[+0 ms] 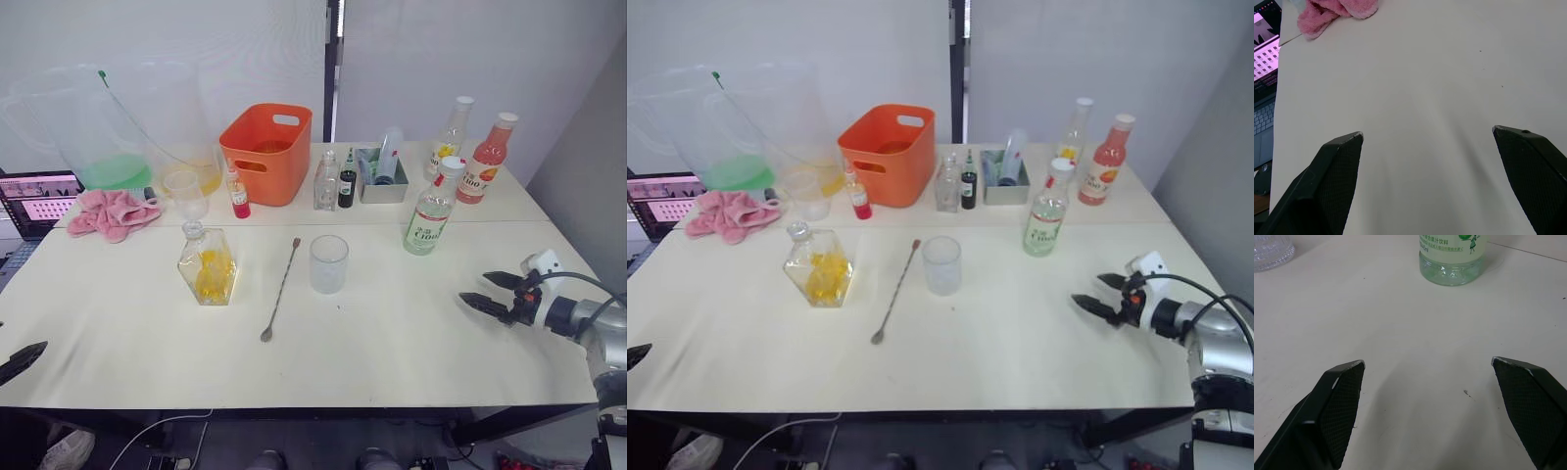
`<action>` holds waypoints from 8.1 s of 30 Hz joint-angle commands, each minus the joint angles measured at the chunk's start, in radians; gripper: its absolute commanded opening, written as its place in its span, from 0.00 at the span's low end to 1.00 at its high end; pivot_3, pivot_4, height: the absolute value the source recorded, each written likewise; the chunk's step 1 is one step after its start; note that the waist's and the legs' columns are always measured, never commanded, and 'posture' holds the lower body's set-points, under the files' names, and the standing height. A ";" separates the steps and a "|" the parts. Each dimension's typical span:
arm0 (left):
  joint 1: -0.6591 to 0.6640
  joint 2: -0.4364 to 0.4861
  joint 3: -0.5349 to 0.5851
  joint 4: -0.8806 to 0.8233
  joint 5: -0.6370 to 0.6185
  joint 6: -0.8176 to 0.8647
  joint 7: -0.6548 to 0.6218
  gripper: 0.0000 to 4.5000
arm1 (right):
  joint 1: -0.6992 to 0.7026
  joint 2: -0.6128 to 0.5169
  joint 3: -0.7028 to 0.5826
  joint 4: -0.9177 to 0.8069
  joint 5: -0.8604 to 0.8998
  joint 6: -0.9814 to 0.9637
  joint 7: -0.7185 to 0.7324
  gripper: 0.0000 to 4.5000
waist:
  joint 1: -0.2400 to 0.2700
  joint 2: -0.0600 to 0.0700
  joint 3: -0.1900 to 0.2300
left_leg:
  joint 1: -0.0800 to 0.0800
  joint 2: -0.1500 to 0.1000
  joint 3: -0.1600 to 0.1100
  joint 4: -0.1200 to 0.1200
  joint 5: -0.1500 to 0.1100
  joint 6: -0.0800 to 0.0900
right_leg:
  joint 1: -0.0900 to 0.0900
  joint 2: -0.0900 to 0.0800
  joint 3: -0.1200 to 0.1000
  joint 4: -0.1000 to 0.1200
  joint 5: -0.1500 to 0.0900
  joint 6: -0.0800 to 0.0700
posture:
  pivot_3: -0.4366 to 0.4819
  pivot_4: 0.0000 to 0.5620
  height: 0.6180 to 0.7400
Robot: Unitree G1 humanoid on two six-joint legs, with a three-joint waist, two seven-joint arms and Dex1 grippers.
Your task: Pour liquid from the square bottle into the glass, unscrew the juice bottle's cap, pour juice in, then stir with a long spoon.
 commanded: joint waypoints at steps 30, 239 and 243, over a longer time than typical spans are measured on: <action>0.322 -0.843 -0.078 -1.297 -0.106 0.275 0.725 1.00 | -0.314 0.041 0.227 -0.515 0.233 0.453 0.403 0.98 | 0.034 -0.007 0.000 | -0.005 0.011 0.009 0.008 -0.002 -0.001 | 0.000 0.007 0.005 -0.010 0.010 0.000 | 0.48 0.27 1.00; -0.769 -0.652 -0.894 -0.490 0.030 0.296 -0.202 0.62 | -0.232 0.156 0.228 -1.089 0.439 0.643 -0.194 0.24 | 0.027 -0.016 0.004 | -0.011 0.010 0.011 0.021 -0.005 0.005 | -0.005 0.009 0.004 -0.007 0.016 0.003 | 0.48 0.27 1.00; -0.770 -0.650 -0.900 -0.489 0.026 0.308 -0.209 0.62 | -0.261 0.116 0.221 -1.092 0.429 0.634 -0.165 0.24 | 0.028 -0.016 0.004 | -0.012 0.010 0.011 0.021 -0.005 0.005 | -0.006 0.009 0.004 -0.007 0.016 0.003 | 0.48 0.27 1.00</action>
